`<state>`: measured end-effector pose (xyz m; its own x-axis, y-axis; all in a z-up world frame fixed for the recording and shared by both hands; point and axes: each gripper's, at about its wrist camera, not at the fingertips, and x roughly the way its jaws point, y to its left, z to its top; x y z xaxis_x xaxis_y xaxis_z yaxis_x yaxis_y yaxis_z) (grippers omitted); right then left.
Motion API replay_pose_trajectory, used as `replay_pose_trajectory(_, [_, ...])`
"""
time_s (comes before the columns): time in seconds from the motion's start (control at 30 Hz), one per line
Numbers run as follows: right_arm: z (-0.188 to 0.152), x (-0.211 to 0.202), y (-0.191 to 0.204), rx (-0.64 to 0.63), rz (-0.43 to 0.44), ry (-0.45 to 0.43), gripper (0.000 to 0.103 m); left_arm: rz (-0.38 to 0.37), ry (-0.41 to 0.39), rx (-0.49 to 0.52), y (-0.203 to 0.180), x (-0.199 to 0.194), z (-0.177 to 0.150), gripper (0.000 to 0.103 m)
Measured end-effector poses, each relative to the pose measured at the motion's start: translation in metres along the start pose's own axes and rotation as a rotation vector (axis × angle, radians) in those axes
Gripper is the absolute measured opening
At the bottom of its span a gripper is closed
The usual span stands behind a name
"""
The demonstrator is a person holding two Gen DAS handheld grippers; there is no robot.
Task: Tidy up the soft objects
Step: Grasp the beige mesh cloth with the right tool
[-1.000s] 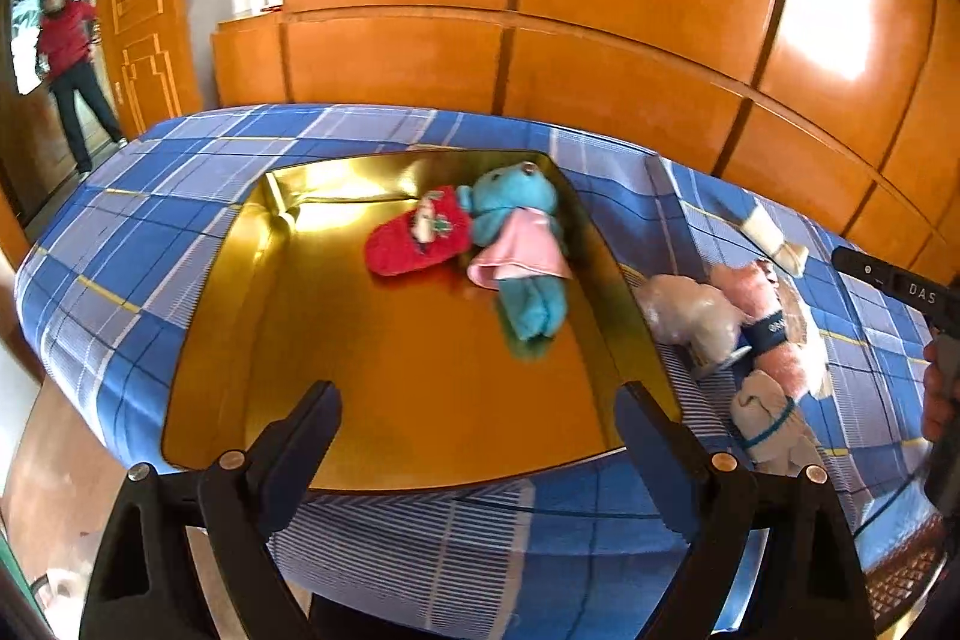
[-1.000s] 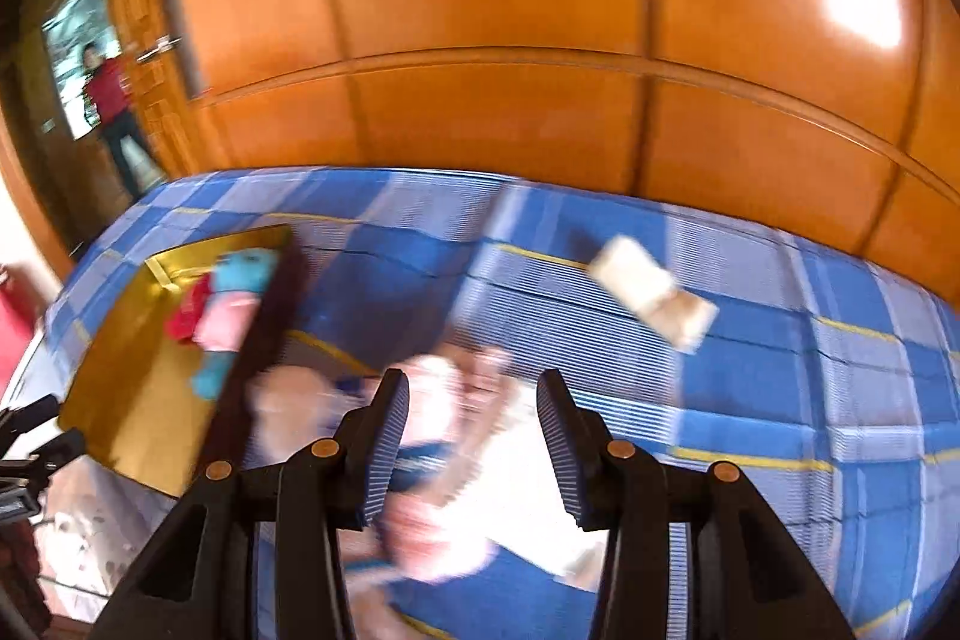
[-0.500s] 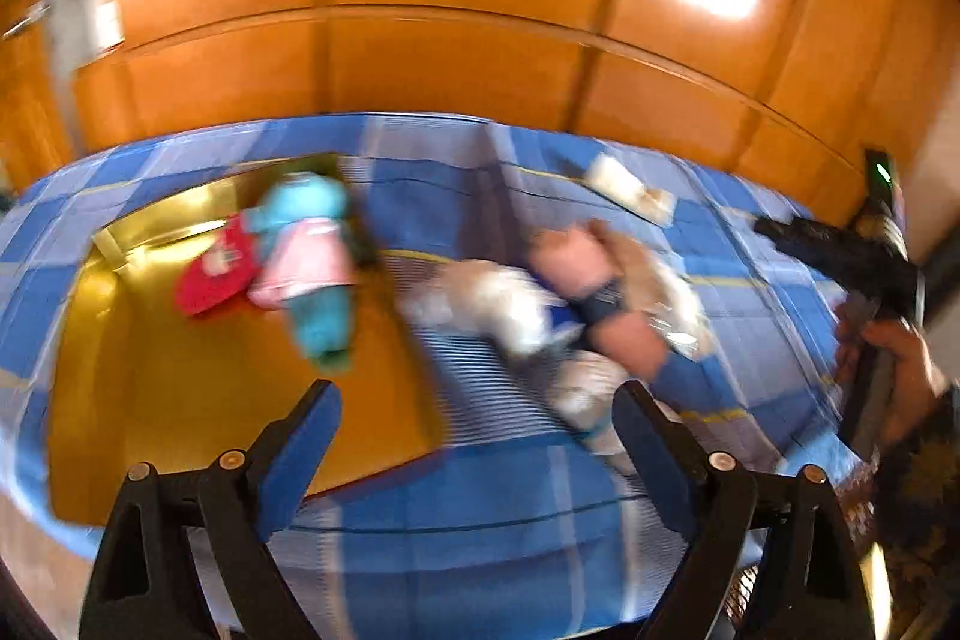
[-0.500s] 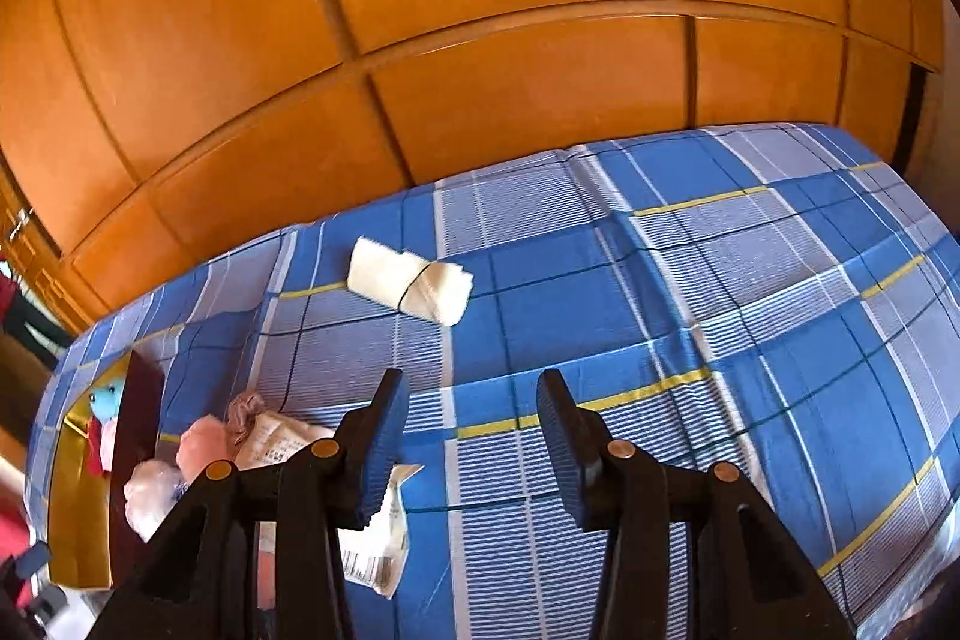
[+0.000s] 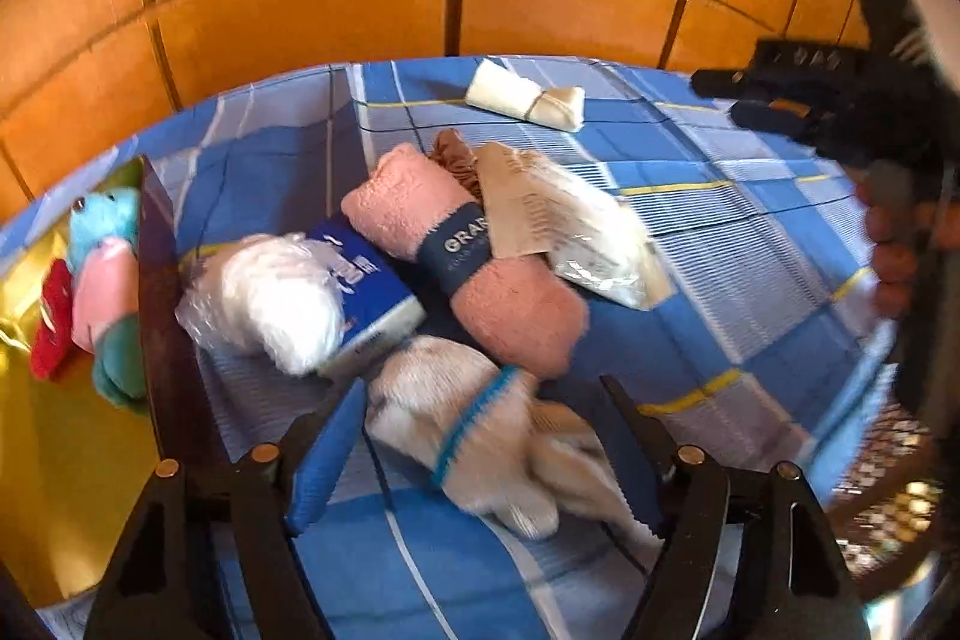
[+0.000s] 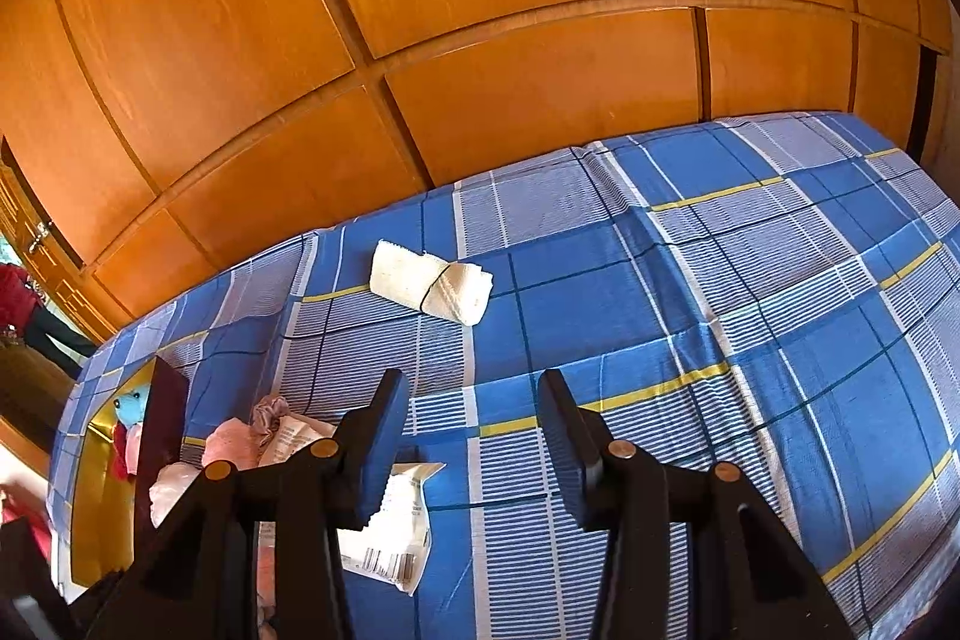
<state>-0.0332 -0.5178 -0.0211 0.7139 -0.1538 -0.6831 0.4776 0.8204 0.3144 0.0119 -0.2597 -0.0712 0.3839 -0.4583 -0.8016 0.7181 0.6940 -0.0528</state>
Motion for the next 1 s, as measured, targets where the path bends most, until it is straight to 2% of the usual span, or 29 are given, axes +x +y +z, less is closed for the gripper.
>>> replay_pose_trajectory(0.07, [0.0,0.002,0.001,-0.006,0.002,0.008,0.045,-0.015,0.018,-0.009,0.002,0.01,-0.003,0.077])
replay_pose_trajectory(0.13, [-0.001,0.005,0.004,-0.021,0.0,0.022,0.045,-0.015,0.025,-0.015,0.005,0.018,-0.007,0.064])
replay_pose_trajectory(0.23, [-0.003,0.008,0.005,-0.029,-0.01,0.036,0.045,-0.042,0.01,-0.044,0.012,0.016,-0.012,0.053])
replay_pose_trajectory(0.27, [-0.003,0.008,0.005,-0.027,-0.014,0.038,0.045,-0.05,0.002,-0.05,0.014,0.014,-0.011,0.052])
replay_pose_trajectory(0.37, [-0.004,0.011,0.002,-0.018,-0.035,0.051,0.045,-0.068,-0.023,-0.05,0.019,0.006,-0.013,0.052])
replay_pose_trajectory(0.43, [-0.005,0.013,0.001,-0.013,-0.049,0.062,0.045,-0.071,0.01,-0.024,0.017,0.013,-0.016,0.053])
replay_pose_trajectory(0.6, [-0.01,0.024,0.003,-0.02,-0.055,0.117,0.045,-0.075,0.012,-0.01,0.016,0.018,-0.02,0.056])
replay_pose_trajectory(0.77, [-0.01,0.038,0.027,-0.14,-0.034,0.169,0.045,-0.083,-0.008,0.006,0.015,0.018,-0.023,0.056])
replay_pose_trajectory(1.0, [0.027,0.082,0.062,-0.36,-0.051,0.179,0.045,-0.109,-0.027,-0.014,0.02,0.017,-0.026,0.056])
